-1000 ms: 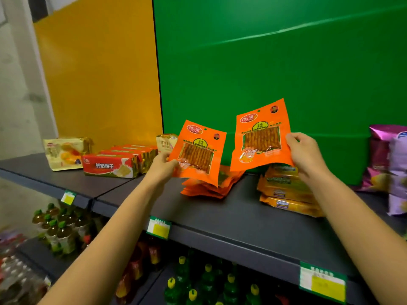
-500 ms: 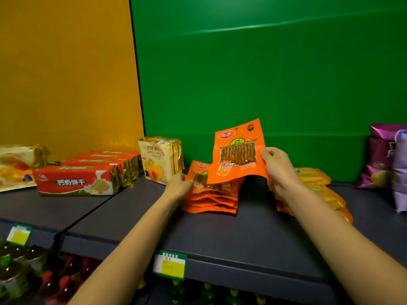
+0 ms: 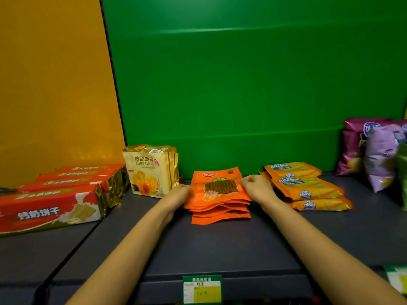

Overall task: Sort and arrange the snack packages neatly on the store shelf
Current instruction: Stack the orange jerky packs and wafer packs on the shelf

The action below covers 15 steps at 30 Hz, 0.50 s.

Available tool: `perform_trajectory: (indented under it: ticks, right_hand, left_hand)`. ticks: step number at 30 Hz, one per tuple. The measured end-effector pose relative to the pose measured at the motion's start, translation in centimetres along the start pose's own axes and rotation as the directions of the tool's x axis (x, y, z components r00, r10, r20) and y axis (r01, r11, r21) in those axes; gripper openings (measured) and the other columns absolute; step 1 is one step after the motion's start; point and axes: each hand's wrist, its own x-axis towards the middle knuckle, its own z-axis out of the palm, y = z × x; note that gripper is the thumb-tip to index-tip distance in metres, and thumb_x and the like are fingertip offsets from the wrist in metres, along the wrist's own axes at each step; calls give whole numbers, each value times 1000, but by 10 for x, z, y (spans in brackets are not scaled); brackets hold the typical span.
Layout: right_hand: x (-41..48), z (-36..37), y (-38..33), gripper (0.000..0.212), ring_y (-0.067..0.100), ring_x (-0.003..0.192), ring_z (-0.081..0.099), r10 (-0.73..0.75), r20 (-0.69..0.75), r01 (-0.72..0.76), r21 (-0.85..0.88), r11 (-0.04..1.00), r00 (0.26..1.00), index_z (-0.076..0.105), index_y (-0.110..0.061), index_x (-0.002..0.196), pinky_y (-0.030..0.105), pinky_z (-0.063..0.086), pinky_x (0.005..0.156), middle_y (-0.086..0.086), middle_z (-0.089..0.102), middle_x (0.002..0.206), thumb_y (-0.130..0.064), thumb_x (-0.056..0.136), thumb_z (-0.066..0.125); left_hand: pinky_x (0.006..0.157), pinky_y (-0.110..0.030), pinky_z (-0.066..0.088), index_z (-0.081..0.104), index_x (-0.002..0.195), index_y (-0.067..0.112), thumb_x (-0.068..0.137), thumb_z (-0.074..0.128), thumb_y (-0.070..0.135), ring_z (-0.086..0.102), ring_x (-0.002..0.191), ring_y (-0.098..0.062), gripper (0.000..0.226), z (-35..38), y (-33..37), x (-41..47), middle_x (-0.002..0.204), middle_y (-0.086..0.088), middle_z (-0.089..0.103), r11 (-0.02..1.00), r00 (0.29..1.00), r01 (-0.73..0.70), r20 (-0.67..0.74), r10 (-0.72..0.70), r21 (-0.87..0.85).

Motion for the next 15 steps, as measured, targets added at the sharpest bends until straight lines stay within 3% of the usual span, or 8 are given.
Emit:
perform_trajectory:
  ticks: [2,5,8,10,13,15]
  right_hand:
    - [-4,-1,-1,37,33,114,56,17,18,-16,-30,999,1000,68,-5,109,38,44,95,17,65,119,-28,93,44]
    - [-4,4,0,53,33,120,53,77,109,-82,43,996,991,60,-3,120,38,40,102,18,58,129,-43,93,37]
    - [-1,13,7,81,26,126,49,172,228,-224,225,948,958,46,-15,137,42,34,110,9,51,140,-69,78,30]
    - [-2,17,8,77,23,125,51,195,272,-277,306,911,942,48,-20,136,41,33,111,6,54,136,-71,82,28]
    - [-3,15,6,81,23,118,57,211,293,-301,309,902,933,60,-25,125,42,36,109,6,63,126,-79,74,27]
    - [-3,13,3,66,22,104,64,174,292,-286,404,869,940,68,-23,110,40,42,104,7,69,113,-68,86,26]
  left_hand:
    - [44,-18,37,52,67,15,92,38,11,52,44,-9,29,2,2,5,36,8,56,995,999,33,43,-29,-97]
    - [42,-13,44,58,105,8,95,40,27,60,42,-6,28,6,4,11,63,-4,66,975,995,78,83,-62,-206]
    - [63,-24,52,48,127,9,96,40,31,64,67,-16,38,14,2,13,104,-16,66,953,988,108,140,-71,-283]
    - [68,-26,51,47,128,11,97,39,28,62,73,-17,36,19,3,11,118,-18,62,939,980,111,194,-49,-325]
    - [74,-29,52,45,133,10,96,41,28,65,77,-18,41,22,1,18,117,-17,63,925,976,105,217,-25,-366]
    - [67,-28,56,52,128,9,96,39,32,70,68,-16,41,21,3,20,105,-12,68,908,975,122,222,-33,-401]
